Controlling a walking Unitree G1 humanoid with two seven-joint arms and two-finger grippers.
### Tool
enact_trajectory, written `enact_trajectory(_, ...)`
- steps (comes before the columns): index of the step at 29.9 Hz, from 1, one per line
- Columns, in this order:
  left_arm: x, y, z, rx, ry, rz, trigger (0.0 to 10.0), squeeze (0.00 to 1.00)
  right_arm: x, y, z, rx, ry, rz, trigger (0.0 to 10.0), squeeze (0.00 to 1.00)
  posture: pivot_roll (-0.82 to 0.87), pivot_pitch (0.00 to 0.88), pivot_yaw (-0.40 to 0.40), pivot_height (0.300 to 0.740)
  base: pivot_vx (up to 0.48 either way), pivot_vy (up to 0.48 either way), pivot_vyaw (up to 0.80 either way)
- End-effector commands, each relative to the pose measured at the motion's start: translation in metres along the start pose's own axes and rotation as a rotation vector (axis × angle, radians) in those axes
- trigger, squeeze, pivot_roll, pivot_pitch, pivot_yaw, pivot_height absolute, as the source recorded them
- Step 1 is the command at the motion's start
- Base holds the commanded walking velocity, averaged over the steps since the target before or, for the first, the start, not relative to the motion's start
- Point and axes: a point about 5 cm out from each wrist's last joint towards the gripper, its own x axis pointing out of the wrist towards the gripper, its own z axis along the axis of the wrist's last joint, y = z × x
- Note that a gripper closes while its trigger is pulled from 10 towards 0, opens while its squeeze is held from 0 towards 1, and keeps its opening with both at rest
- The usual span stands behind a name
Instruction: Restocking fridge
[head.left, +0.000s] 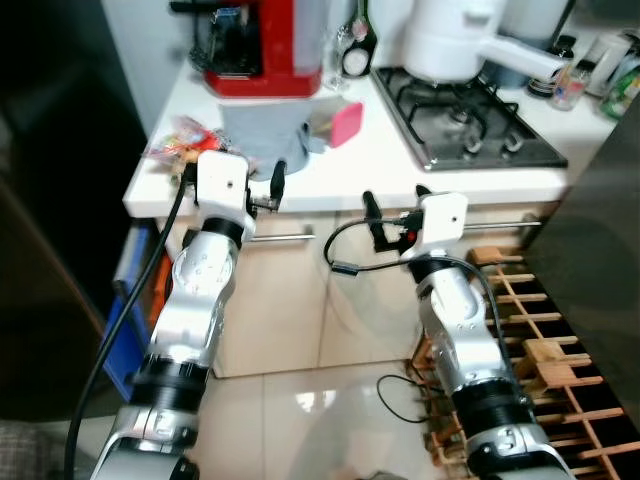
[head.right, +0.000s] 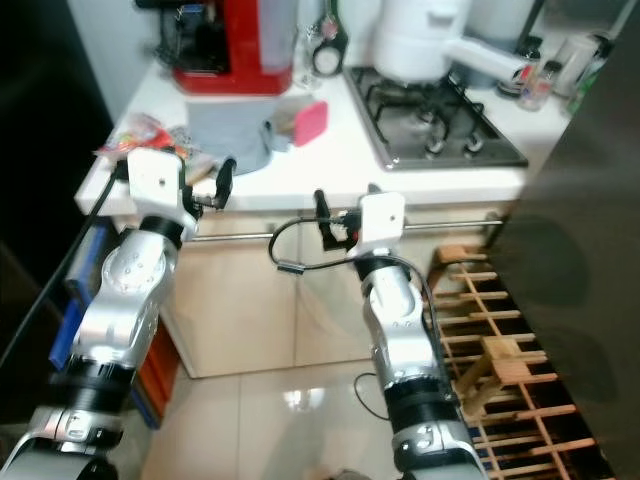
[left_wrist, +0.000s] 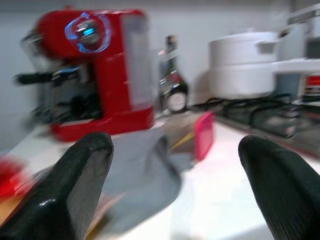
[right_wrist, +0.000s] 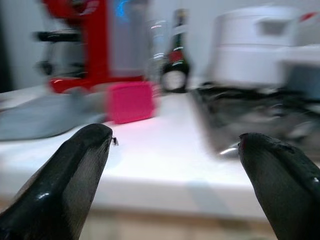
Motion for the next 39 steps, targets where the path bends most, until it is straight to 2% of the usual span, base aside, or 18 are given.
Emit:
enact_trajectory(1, 0.006, 0.012, 0.015, 0.048, -0.062, 0.022, 10.0, 0.00, 0.005, 0.005, 0.016, 0.002, -0.080, -0.003, 10.0, 0.00, -0.04, 0.000, -0.019, 0.740, 0.480, 0.000, 0.00)
enact_trajectory(6, 0.014, 0.009, 0.032, 0.044, -0.133, -0.018, 10.0, 0.00, 0.003, -0.002, 0.020, -0.010, -0.098, -0.052, 10.0, 0.00, -0.04, 0.000, -0.024, 0.740, 0.480, 0.000, 0.00)
enact_trajectory(7, 0.019, -0.004, 0.043, 0.071, -0.191, -0.104, 10.0, 0.00, 0.001, -0.003, 0.020, -0.014, -0.096, -0.061, 10.0, 0.00, -0.04, 0.000, -0.028, 0.740, 0.480, 0.000, 0.00)
enact_trajectory(8, 0.022, -0.011, 0.047, 0.070, -0.209, -0.138, 10.0, 0.00, 0.000, -0.004, 0.019, -0.015, -0.094, -0.063, 10.0, 0.00, -0.04, 0.000, -0.029, 0.740, 0.480, 0.000, 0.00)
enact_trajectory(14, 0.041, -0.036, 0.058, 0.024, -0.227, -0.225, 10.0, 0.00, -0.001, 0.000, 0.019, -0.012, -0.093, -0.066, 10.0, 0.00, -0.05, 0.000, -0.030, 0.740, 0.480, 0.000, 0.00)
enact_trajectory(15, 0.049, -0.040, 0.059, -0.012, -0.209, -0.231, 10.0, 0.00, -0.001, 0.001, 0.025, -0.010, -0.122, -0.091, 10.0, 0.00, -0.05, 0.000, -0.026, 0.740, 0.480, 0.000, 0.00)
enact_trajectory(16, 0.049, -0.040, 0.059, -0.012, -0.209, -0.231, 10.0, 0.00, -0.001, 0.001, 0.025, -0.010, -0.122, -0.091, 10.0, 0.00, -0.05, 0.000, -0.026, 0.740, 0.480, 0.000, 0.00)
enact_trajectory(18, 0.060, -0.042, 0.059, -0.024, -0.181, -0.231, 10.0, 0.00, -0.005, -0.004, 0.044, -0.023, -0.200, -0.153, 10.0, 0.00, -0.06, 0.000, -0.020, 0.740, 0.480, 0.000, 0.00)
enact_trajectory(19, 0.060, -0.042, 0.059, -0.024, -0.181, -0.231, 10.0, 0.00, -0.005, -0.004, 0.044, -0.023, -0.200, -0.153, 10.0, 0.00, -0.06, 0.000, -0.020, 0.740, 0.480, 0.000, 0.00)
enact_trajectory(20, 0.063, -0.043, 0.060, -0.027, -0.171, -0.231, 10.0, 0.00, -0.007, -0.007, 0.052, -0.030, -0.229, -0.178, 10.0, 0.00, -0.06, 0.000, -0.019, 0.740, 0.480, 0.000, 0.00)
enact_trajectory(21, 0.073, -0.045, 0.059, -0.025, -0.116, -0.236, 10.0, 0.00, -0.018, -0.014, 0.064, -0.068, -0.268, -0.225, 10.0, 0.00, -0.08, 0.000, -0.014, 0.740, 0.480, 0.000, 0.00)
enact_trajectory(24, 0.076, -0.046, 0.057, -0.058, -0.079, -0.250, 10.0, 0.00, -0.023, -0.019, 0.064, -0.087, -0.259, -0.247, 10.0, 0.00, -0.09, 0.000, -0.009, 0.740, 0.160, 0.000, 0.00)
enact_trajectory(25, 0.079, -0.050, 0.053, -0.102, -0.038, -0.302, 10.0, 0.00, -0.031, -0.029, 0.056, -0.106, -0.219, -0.279, 10.0, 0.00, -0.10, 0.000, -0.003, 0.740, 0.000, 0.000, 0.00)
enact_trajectory(27, 0.080, -0.051, 0.053, -0.113, -0.031, -0.312, 10.0, 0.00, -0.033, -0.032, 0.053, -0.108, -0.204, -0.289, 10.0, 0.00, -0.10, 0.000, -0.001, 0.740, 0.000, 0.000, 0.00)
enact_trajectory(29, 0.082, -0.052, 0.041, -0.103, 0.060, -0.313, 10.0, 0.00, -0.034, -0.036, 0.047, -0.081, -0.167, -0.323, 10.0, 0.00, -0.11, 0.000, 0.011, 0.740, 0.000, 0.000, 0.00)
enact_trajectory(31, 0.083, -0.052, 0.029, -0.141, 0.152, -0.303, 10.0, 0.00, -0.035, -0.037, 0.048, -0.071, -0.157, -0.338, 10.0, 0.00, -0.12, 0.000, 0.016, 0.740, 0.000, 0.000, 0.00)
enact_trajectory(34, 0.083, -0.051, 0.017, -0.216, 0.238, -0.321, 10.0, 0.00, -0.037, -0.035, 0.056, -0.069, -0.166, -0.348, 10.0, 0.00, -0.12, 0.000, 0.022, 0.740, 0.000, 0.000, 0.00)
enact_trajectory(39, 0.083, -0.048, 0.013, -0.262, 0.265, -0.328, 10.0, 0.00, -0.040, -0.037, 0.055, -0.074, -0.158, -0.345, 10.0, 0.00, -0.12, 0.000, 0.018, 0.740, 0.000, 0.000, 0.00)
